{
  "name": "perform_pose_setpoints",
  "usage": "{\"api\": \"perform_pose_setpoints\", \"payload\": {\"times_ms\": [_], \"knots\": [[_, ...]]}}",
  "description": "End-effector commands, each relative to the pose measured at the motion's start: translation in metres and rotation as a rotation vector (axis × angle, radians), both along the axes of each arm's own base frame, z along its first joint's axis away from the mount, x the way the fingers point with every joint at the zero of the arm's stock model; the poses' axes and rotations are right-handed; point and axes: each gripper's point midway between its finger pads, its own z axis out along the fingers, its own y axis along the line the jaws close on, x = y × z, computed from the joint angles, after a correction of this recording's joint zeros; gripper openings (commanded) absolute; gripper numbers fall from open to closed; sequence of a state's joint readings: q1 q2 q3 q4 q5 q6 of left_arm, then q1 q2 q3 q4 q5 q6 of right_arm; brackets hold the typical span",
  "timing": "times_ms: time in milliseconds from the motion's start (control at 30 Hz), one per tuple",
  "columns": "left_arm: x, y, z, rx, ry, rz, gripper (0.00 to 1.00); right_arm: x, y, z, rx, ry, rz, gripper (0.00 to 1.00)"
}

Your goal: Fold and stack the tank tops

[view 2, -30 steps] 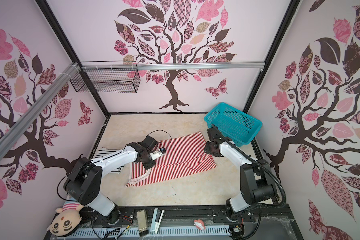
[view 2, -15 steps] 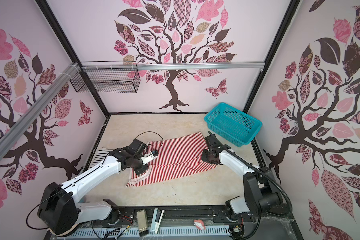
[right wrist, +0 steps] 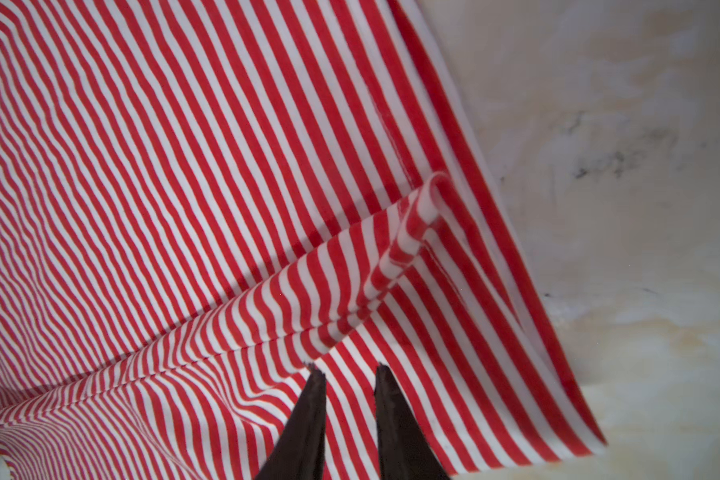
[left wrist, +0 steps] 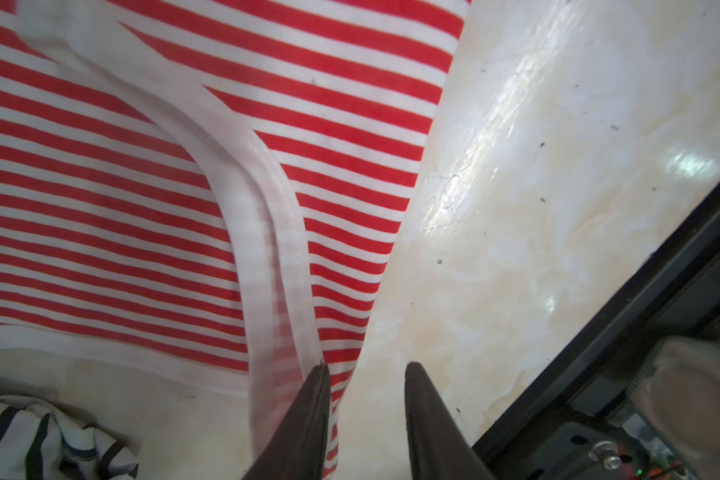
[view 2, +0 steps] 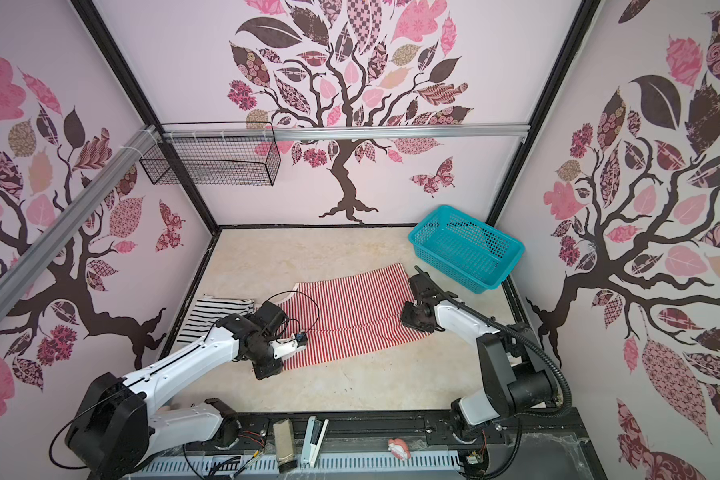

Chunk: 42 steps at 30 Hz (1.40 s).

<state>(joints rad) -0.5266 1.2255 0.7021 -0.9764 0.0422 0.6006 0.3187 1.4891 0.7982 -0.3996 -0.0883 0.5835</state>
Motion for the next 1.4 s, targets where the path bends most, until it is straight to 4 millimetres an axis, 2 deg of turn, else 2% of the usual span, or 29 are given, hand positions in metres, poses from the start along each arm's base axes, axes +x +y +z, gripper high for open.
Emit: {"api": "perform_pose_setpoints", "payload": {"times_ms": [0,233,400,567,733,833,933,1067,1200,1300,1367], "knots": [[0.004,0.012,-0.012,0.052,-0.012,-0.002,0.34,-0.009,-0.004,-0.008,-0.018,0.031,-0.006,0.27],[0.025,0.037,-0.017,0.056,0.019,0.117,0.34,-0.018,-0.014,-0.016,-0.063,0.045,-0.023,0.29],[0.020,0.053,-0.026,0.070,0.071,0.130,0.34,-0.023,-0.022,-0.022,-0.100,0.060,-0.038,0.33],[0.012,0.055,-0.038,0.067,0.108,0.114,0.34,-0.032,-0.030,-0.023,-0.128,0.070,-0.057,0.36],[0.011,0.058,-0.045,0.088,0.126,0.108,0.34,-0.049,-0.050,-0.019,-0.177,0.068,-0.133,0.37],[0.019,0.059,-0.043,0.101,0.095,0.100,0.34,-0.061,-0.042,-0.018,-0.096,0.066,-0.136,0.38],[0.039,0.066,-0.039,0.145,0.021,0.110,0.34,-0.072,-0.038,-0.014,-0.049,0.066,-0.139,0.38],[0.061,0.067,-0.023,0.136,-0.017,0.148,0.34,-0.075,-0.030,0.002,0.012,0.034,-0.118,0.39],[0.072,0.039,0.018,-0.029,-0.029,0.177,0.36,-0.060,-0.028,0.028,0.014,-0.046,-0.102,0.43],[0.084,0.016,0.048,-0.145,-0.060,0.206,0.37,-0.047,-0.027,0.033,-0.009,-0.057,-0.087,0.45],[0.091,0.005,0.056,-0.173,-0.080,0.206,0.37,-0.038,-0.027,0.031,-0.027,-0.052,-0.082,0.45]]}}
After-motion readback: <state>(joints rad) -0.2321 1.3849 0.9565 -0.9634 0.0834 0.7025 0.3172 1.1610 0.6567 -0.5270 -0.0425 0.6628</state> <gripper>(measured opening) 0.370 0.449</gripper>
